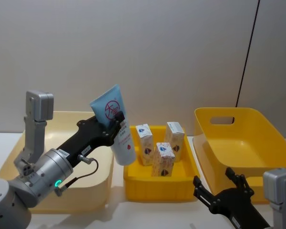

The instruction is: Bimanual collaborative sorting of washing and personal care products

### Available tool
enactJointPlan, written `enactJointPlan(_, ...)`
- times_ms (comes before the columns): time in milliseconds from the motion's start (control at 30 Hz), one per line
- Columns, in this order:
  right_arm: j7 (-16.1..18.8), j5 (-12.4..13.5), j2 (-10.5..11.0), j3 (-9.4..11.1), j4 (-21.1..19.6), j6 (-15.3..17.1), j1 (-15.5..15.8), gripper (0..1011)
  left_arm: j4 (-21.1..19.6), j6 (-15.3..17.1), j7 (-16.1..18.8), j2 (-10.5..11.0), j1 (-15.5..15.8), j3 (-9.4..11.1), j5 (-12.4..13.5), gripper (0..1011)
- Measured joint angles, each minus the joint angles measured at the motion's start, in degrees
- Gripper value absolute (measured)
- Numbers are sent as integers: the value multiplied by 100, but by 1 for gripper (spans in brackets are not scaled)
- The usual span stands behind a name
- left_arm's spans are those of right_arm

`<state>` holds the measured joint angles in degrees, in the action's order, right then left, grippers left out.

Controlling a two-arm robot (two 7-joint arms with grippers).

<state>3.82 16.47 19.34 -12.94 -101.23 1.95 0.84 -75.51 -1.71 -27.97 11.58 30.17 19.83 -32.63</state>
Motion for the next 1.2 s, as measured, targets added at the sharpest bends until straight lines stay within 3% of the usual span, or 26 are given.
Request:
enactJointPlan(600, 176, 37, 18, -62, -129, 119, -17, 1000, 65, -17, -219, -50, 59, 100, -160, 246)
enactJointPlan(833, 295, -19, -35, -280, -271, 266, -121, 1000, 72, -22, -242, -55, 66, 110, -178, 246)
enactJointPlan(1200, 156, -532, -291, -744, -347, 467, -357, 1000, 79, -27, -263, -60, 70, 119, -194, 246)
